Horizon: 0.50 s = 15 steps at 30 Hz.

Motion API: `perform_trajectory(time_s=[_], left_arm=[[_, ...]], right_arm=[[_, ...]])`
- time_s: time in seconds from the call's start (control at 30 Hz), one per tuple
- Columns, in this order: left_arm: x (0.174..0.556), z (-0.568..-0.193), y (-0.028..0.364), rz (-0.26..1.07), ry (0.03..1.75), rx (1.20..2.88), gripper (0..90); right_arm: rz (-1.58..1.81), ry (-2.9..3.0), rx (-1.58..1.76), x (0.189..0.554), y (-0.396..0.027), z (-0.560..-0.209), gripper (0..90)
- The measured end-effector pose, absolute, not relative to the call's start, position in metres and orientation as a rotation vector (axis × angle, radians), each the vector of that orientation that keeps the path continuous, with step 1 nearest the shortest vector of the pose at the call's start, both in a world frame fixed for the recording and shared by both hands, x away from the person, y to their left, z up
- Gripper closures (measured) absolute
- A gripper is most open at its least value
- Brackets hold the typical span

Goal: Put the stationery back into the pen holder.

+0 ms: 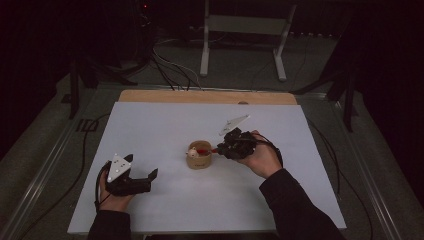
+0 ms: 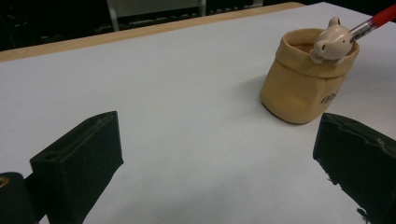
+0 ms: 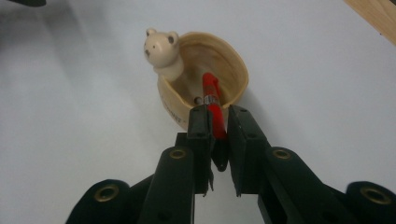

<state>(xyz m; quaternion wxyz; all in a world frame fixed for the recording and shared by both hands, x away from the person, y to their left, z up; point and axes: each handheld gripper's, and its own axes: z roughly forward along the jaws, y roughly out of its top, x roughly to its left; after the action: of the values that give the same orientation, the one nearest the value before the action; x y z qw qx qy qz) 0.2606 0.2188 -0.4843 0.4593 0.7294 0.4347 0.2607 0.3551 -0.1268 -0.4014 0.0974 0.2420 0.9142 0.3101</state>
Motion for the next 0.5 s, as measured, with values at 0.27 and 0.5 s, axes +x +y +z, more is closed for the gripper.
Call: perform_trajectory(time_s=[0.27,0.5], left_arm=[[0.261,-0.484,0.219,0.641,1.071,1.795,1.8],[0.262,-0.484,0.219,0.637,1.071,1.796,1.8]], right_arm=[[0.950,2.688,0.733,0.359,-0.122,-0.402,79.9],[0.973,2.685,0.734,0.361,-0.115,-0.404,80.0]])
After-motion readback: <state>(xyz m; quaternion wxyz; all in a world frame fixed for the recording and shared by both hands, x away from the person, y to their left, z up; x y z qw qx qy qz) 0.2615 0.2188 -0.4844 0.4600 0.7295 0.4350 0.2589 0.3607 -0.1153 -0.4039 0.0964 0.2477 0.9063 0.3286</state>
